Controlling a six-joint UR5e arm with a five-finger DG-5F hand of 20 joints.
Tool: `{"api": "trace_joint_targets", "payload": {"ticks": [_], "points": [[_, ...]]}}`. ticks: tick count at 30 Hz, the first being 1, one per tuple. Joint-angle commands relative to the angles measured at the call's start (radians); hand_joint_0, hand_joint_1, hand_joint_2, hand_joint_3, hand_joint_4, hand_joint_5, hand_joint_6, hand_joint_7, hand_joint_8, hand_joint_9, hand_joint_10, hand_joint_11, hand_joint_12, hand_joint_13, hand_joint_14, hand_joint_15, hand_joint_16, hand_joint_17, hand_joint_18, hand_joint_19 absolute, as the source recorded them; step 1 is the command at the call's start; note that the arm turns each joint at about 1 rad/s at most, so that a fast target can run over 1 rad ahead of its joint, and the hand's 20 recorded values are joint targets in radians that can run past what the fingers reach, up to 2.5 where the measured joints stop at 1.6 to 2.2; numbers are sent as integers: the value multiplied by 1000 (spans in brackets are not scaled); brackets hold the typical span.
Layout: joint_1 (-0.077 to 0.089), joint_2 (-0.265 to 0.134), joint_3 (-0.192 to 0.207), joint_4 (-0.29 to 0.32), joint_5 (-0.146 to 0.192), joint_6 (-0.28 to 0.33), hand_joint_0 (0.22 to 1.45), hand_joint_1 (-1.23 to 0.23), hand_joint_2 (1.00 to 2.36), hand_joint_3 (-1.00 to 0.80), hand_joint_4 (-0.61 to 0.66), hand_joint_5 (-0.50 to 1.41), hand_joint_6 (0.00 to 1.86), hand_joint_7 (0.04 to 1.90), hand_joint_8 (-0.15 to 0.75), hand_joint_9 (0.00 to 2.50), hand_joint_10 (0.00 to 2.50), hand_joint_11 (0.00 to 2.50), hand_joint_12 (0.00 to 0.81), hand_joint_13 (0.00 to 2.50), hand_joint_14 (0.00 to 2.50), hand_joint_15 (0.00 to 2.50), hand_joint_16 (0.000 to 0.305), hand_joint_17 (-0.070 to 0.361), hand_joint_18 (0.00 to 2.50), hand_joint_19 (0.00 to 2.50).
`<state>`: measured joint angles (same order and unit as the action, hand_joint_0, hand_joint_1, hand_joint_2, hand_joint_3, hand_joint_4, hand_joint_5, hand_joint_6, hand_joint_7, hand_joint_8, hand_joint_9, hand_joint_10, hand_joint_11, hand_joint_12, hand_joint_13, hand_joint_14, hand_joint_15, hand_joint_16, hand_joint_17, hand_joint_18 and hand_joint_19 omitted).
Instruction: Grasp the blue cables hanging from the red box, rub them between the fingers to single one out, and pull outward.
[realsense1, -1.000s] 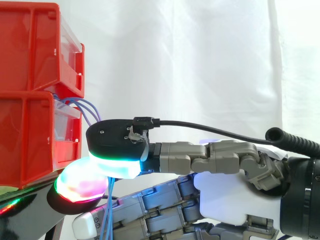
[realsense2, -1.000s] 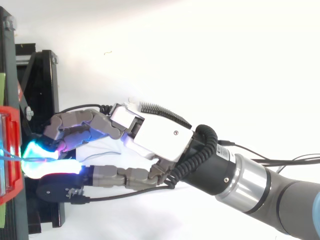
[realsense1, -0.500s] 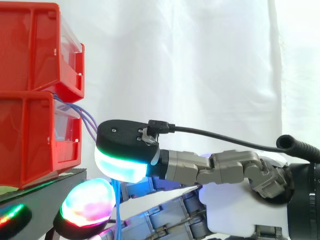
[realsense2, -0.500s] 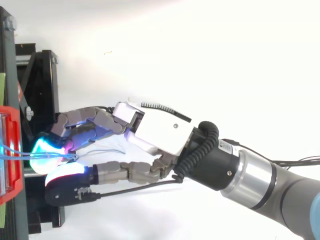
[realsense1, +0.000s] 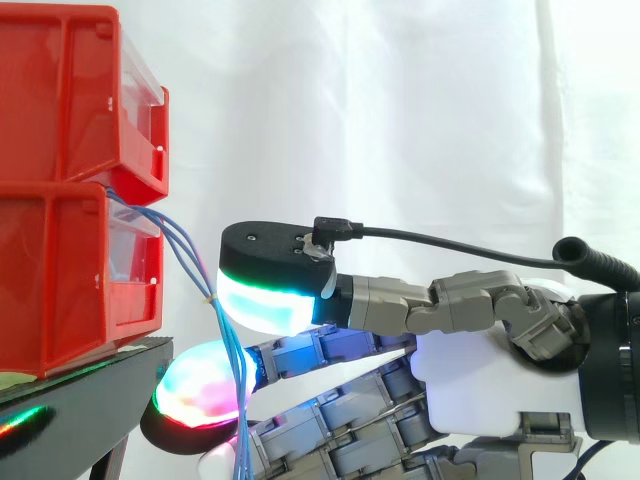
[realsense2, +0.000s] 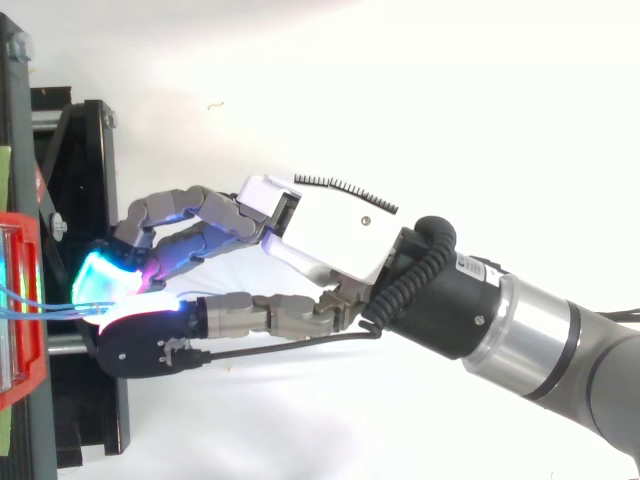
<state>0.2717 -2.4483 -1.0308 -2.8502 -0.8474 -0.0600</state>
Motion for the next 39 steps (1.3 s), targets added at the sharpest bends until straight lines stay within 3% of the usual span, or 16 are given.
{"api": "trace_joint_targets", "payload": {"ticks": [1, 14, 21, 28, 31, 33, 34, 35, 39], "points": [[-5, 2, 0, -8, -10, 2, 502, -564, 1002, -468, 230, -180, 792, 904, 321, 753, 11, 464, 426, 653, 16, 497, 56, 126, 444, 540], [-16, 45, 0, -74, -16, 0, 557, -626, 1014, -331, 198, -182, 813, 929, 303, 767, 12, 469, 412, 691, 17, 528, 52, 117, 480, 560], [-6, 45, 0, -75, -12, -3, 544, -659, 1010, -382, 212, -184, 817, 917, 306, 754, 12, 464, 415, 679, 17, 516, 52, 118, 489, 566], [1, 45, 0, -64, -10, -43, 513, -652, 1005, -440, 224, -176, 776, 900, 311, 758, 11, 451, 417, 685, 17, 526, 55, 124, 484, 572], [0, 38, -3, -11, -10, -63, 511, -647, 1004, -445, 230, -168, 731, 929, 311, 749, 11, 457, 422, 681, 16, 510, 55, 124, 487, 568], [-5, 37, -28, 68, -9, -93, 509, -643, 1004, -446, 240, -161, 700, 949, 312, 747, 12, 472, 421, 679, 17, 535, 55, 124, 485, 569], [-5, 37, -28, 68, -9, -93, 508, -642, 1004, -446, 238, -157, 684, 970, 310, 748, 11, 455, 428, 685, 17, 526, 55, 124, 484, 568], [-8, 37, -64, 152, -7, -119, 507, -642, 1005, -444, 237, -157, 680, 974, 312, 748, 13, 445, 428, 684, 17, 520, 55, 124, 486, 570], [-6, 35, -114, 268, -4, -146, 507, -641, 1004, -445, 242, -152, 659, 1005, 314, 748, 12, 467, 422, 688, 19, 529, 55, 124, 494, 577]]}}
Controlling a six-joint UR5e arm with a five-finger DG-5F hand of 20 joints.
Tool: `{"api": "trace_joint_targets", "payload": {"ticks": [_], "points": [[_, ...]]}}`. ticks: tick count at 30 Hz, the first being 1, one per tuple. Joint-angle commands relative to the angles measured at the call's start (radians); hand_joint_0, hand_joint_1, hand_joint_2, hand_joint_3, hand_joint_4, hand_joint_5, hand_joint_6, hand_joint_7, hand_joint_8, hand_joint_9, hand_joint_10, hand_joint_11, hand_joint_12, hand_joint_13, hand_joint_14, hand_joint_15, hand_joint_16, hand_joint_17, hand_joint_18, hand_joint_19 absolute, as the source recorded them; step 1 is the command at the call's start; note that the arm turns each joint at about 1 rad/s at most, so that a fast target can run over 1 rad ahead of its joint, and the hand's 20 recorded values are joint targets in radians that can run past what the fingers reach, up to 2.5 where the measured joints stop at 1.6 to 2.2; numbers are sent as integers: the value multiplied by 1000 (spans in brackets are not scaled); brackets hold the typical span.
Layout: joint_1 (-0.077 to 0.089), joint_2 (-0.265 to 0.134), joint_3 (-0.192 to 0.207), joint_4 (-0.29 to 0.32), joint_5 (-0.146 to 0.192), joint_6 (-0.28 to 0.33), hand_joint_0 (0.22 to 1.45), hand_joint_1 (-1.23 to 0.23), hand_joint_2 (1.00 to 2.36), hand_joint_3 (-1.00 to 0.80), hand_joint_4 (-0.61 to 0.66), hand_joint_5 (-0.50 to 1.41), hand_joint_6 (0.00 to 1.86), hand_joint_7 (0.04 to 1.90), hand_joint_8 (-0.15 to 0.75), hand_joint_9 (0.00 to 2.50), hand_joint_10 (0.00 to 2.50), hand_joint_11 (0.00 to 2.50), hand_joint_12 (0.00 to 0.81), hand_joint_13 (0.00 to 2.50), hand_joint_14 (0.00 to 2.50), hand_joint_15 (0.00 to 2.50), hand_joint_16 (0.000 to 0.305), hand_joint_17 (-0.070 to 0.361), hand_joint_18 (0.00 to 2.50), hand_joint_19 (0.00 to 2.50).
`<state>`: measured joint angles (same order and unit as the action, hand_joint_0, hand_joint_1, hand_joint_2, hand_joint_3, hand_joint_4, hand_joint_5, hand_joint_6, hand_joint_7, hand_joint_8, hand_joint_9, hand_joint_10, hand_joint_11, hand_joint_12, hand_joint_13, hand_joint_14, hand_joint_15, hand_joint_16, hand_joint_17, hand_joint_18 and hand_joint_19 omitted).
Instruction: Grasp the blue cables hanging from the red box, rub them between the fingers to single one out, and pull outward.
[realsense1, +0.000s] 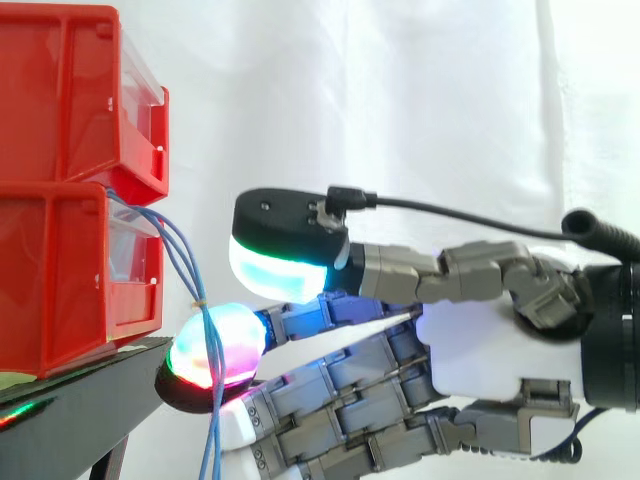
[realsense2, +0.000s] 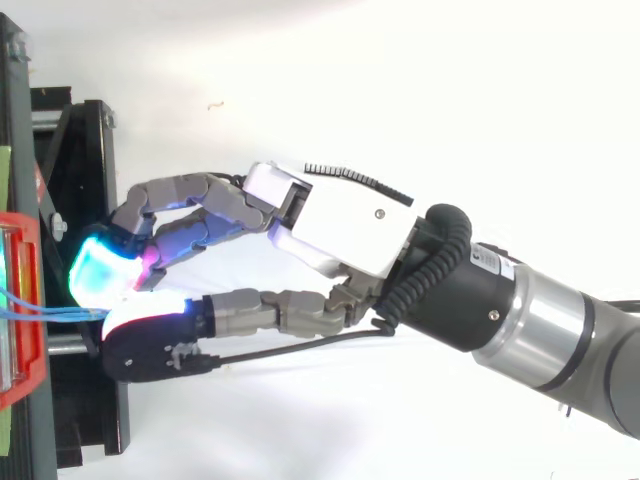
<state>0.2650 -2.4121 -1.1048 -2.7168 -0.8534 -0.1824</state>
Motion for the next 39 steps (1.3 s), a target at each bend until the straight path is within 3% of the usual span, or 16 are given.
{"api": "trace_joint_targets", "payload": {"ticks": [1, 5, 17, 24, 39], "points": [[-1, -1, -58, 186, 2, -35, 506, -641, 1005, -443, 245, -152, 657, 1014, 312, 747, 13, 465, 422, 686, 17, 529, 55, 125, 489, 575], [-1, -1, -73, 238, 2, -54, 507, -638, 1004, -445, 245, -150, 649, 1028, 314, 747, 12, 460, 421, 688, 17, 528, 55, 124, 487, 576], [-1, -2, -73, 246, 2, -68, 511, -632, 1006, -434, 241, -148, 643, 1041, 314, 765, 12, 478, 419, 700, 18, 533, 55, 123, 493, 579], [3, -70, -63, 285, 0, -14, 513, -629, 1006, -434, 243, -147, 639, 1047, 312, 760, 12, 475, 419, 692, 17, 535, 55, 124, 488, 576], [14, -99, -44, 319, 2, 4, 520, -624, 1006, -424, 239, -142, 626, 1061, 309, 761, 12, 457, 419, 700, 19, 531, 54, 122, 491, 586]]}}
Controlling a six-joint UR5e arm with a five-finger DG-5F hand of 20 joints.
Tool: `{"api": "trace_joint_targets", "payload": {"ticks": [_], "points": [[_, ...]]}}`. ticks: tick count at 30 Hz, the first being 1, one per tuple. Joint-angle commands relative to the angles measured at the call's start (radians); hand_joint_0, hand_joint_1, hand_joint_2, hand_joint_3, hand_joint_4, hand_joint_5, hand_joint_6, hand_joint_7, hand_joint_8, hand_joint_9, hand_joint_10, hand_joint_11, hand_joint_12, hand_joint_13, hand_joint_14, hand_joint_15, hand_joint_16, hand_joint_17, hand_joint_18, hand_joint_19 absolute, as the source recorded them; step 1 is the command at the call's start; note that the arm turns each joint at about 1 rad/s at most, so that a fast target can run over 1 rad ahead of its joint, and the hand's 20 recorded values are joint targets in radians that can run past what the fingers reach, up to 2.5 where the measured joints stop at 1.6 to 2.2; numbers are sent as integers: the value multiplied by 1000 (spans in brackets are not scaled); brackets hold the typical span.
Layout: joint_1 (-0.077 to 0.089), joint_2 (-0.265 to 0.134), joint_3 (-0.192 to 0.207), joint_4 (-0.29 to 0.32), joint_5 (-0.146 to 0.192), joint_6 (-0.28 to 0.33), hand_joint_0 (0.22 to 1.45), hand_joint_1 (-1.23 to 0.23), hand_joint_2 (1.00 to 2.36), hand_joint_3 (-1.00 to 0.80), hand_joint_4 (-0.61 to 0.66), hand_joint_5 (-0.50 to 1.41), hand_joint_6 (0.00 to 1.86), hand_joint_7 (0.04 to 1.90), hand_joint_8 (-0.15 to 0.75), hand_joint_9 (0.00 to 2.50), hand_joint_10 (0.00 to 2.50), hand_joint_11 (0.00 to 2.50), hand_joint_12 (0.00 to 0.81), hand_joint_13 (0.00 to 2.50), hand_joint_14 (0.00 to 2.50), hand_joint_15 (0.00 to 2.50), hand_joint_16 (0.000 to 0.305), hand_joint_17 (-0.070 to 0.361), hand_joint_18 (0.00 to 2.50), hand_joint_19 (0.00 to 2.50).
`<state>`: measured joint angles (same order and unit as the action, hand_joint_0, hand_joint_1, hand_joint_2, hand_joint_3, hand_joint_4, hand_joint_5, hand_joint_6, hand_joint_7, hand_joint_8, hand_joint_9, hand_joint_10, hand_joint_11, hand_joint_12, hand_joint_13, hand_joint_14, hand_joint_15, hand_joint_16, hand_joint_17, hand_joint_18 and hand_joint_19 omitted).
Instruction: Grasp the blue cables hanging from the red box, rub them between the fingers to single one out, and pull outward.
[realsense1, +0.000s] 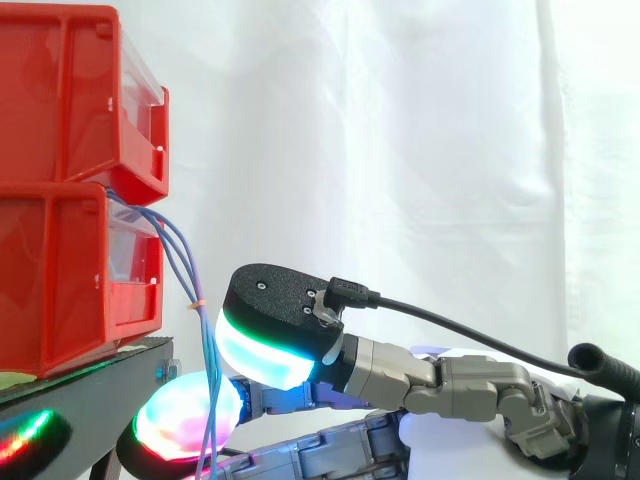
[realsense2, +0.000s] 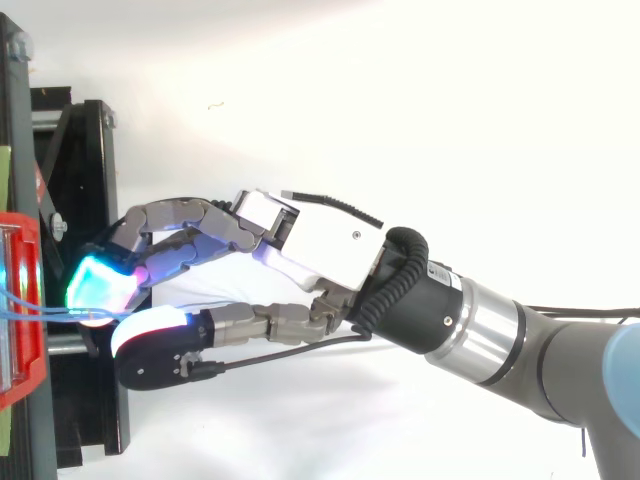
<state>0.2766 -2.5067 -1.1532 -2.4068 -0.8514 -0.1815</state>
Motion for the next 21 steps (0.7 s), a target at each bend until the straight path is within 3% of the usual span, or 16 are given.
{"api": "trace_joint_targets", "payload": {"ticks": [1, 12, 21], "points": [[1, -4, 4, 9, 0, 4, 522, -624, 1006, -425, 237, -142, 627, 1067, 311, 765, 14, 465, 421, 716, 17, 548, 54, 122, 493, 586], [12, -7, 17, 37, -2, 13, 546, -616, 1010, -385, 237, -140, 637, 1073, 306, 769, 12, 473, 411, 696, 18, 544, 52, 118, 503, 585], [15, -7, 17, 40, -3, 86, 582, -626, 1021, -232, 174, -178, 796, 978, 302, 785, 12, 487, 399, 736, 19, 552, 51, 114, 529, 601]]}}
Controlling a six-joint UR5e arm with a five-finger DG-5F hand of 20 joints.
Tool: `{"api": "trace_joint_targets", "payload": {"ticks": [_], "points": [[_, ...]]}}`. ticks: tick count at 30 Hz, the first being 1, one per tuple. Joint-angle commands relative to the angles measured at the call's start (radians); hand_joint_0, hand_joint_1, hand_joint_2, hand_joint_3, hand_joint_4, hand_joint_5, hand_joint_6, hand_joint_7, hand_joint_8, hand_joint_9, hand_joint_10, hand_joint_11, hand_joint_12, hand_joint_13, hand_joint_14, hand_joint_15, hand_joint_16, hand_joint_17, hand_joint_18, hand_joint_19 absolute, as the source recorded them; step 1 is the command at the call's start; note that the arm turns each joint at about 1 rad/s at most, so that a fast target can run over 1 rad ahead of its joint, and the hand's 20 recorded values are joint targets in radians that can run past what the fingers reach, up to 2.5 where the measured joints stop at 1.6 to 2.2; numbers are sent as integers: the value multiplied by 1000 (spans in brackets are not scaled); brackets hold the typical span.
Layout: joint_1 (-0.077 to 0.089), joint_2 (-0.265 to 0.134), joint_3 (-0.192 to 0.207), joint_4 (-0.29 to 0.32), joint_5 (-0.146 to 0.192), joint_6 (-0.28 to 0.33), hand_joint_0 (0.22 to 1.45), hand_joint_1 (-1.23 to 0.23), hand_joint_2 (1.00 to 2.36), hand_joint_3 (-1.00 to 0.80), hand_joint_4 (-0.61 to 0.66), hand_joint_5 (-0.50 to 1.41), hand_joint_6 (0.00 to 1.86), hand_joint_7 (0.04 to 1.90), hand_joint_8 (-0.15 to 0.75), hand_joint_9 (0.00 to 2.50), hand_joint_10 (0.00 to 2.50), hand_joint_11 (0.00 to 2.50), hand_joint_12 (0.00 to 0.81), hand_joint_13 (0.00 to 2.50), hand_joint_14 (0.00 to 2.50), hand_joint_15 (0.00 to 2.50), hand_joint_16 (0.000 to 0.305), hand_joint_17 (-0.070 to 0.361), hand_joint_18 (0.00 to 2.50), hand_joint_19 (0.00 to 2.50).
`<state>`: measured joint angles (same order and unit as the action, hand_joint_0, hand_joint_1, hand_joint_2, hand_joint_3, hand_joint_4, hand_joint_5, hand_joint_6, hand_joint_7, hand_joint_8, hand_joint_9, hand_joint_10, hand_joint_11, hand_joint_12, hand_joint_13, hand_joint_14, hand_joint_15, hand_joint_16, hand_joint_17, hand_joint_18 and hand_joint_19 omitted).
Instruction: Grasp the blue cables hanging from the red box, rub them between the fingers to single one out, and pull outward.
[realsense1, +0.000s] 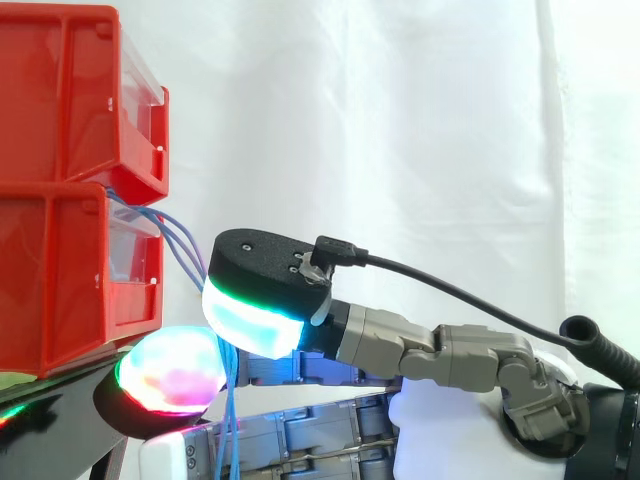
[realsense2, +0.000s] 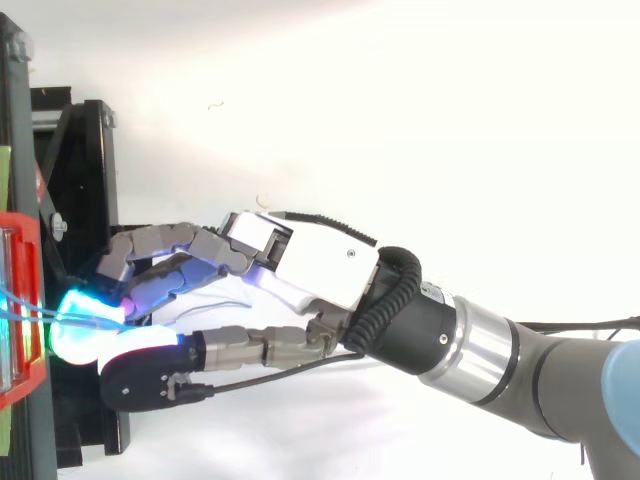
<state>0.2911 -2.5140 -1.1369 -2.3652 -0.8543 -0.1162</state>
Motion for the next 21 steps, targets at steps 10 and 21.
{"api": "trace_joint_targets", "payload": {"ticks": [10, 21], "points": [[-7, 0, 8, -31, -2, 96, 593, -648, 1021, -222, 193, -204, 864, 918, 300, 766, 12, 498, 396, 739, 18, 549, 50, 113, 543, 595], [-12, 21, 8, -138, -25, 175, 534, -625, 1009, -396, 204, -199, 858, 891, 310, 769, 12, 500, 402, 727, 19, 564, 52, 117, 535, 610]]}}
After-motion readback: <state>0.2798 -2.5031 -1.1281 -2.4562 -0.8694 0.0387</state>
